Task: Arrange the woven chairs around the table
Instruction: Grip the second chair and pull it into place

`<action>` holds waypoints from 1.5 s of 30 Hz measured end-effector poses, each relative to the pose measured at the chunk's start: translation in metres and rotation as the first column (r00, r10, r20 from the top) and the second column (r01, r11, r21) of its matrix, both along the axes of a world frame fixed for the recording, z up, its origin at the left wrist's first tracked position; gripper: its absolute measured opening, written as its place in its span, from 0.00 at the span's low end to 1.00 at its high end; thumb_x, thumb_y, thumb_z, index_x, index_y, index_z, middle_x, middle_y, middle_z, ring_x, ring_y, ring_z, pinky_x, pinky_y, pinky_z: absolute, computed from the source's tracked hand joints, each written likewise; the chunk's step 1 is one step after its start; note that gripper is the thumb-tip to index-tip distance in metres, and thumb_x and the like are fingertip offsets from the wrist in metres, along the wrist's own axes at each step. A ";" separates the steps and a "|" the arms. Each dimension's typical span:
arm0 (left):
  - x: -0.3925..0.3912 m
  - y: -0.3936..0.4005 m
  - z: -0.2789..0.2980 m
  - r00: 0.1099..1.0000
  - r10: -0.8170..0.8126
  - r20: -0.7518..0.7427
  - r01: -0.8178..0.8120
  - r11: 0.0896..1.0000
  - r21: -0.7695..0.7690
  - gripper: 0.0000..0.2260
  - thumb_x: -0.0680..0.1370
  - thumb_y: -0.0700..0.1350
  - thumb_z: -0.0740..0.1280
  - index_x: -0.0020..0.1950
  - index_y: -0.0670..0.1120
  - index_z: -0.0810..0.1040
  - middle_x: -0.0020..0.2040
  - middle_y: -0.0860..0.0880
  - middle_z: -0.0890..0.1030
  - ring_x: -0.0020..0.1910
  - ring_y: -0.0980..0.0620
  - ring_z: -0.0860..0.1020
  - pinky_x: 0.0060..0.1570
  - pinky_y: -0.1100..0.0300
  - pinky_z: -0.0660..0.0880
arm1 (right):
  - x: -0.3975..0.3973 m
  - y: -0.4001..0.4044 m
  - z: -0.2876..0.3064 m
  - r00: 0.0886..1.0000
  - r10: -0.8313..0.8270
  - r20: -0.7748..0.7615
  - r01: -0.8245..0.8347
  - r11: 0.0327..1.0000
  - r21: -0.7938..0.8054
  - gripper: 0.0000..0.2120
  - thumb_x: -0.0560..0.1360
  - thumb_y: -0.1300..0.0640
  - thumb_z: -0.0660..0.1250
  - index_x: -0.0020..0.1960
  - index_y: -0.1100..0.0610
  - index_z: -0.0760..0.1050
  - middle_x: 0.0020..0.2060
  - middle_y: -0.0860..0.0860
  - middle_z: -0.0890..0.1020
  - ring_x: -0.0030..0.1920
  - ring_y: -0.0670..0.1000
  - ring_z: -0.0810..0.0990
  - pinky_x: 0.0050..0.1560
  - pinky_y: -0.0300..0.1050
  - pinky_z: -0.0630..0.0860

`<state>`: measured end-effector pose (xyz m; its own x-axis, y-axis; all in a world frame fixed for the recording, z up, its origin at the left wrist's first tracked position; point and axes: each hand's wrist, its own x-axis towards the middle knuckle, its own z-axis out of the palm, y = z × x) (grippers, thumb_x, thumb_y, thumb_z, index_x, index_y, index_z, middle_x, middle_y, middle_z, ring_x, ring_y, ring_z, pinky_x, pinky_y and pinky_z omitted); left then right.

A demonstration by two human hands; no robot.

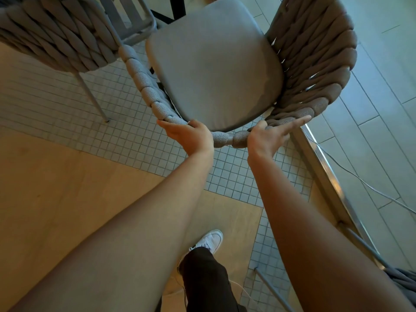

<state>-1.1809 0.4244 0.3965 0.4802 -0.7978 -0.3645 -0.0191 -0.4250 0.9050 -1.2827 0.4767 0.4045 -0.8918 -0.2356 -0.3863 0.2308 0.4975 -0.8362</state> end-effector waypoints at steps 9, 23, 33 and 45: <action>0.008 0.013 0.006 0.997 -0.029 0.070 0.027 0.999 0.029 0.38 0.81 0.33 0.60 0.83 0.44 0.40 0.79 0.38 0.55 0.67 0.46 0.72 0.36 0.83 0.68 | 0.006 0.014 -0.003 0.999 0.034 -0.010 -0.034 0.999 0.016 0.49 0.80 0.62 0.61 0.77 0.36 0.25 0.76 0.62 0.58 0.46 0.43 0.74 0.37 0.36 0.72; 0.082 -0.007 -0.003 -0.033 -0.453 0.891 0.897 0.380 0.227 0.20 0.83 0.55 0.55 0.54 0.47 0.84 0.57 0.47 0.84 0.71 0.44 0.70 0.77 0.40 0.47 | -0.003 0.042 0.005 0.123 0.915 -0.384 -0.550 0.385 0.741 0.25 0.85 0.42 0.49 0.67 0.51 0.79 0.65 0.52 0.81 0.78 0.57 0.65 0.79 0.64 0.40; 0.087 -0.033 -0.006 -0.016 -0.296 0.955 0.924 0.360 0.128 0.16 0.80 0.49 0.60 0.38 0.45 0.80 0.36 0.48 0.81 0.43 0.45 0.76 0.60 0.43 0.66 | 0.005 0.021 -0.006 0.048 0.868 -0.494 -0.455 0.459 0.763 0.21 0.83 0.51 0.53 0.42 0.55 0.81 0.40 0.50 0.86 0.47 0.55 0.79 0.63 0.58 0.64; 0.083 -0.041 0.016 -0.167 -0.577 0.799 0.872 0.291 0.393 0.21 0.83 0.59 0.53 0.67 0.52 0.77 0.65 0.51 0.79 0.68 0.48 0.72 0.76 0.47 0.53 | 0.005 0.010 0.007 0.152 0.949 -0.277 -0.529 0.315 0.788 0.23 0.84 0.44 0.47 0.61 0.54 0.77 0.57 0.53 0.84 0.63 0.57 0.76 0.71 0.59 0.59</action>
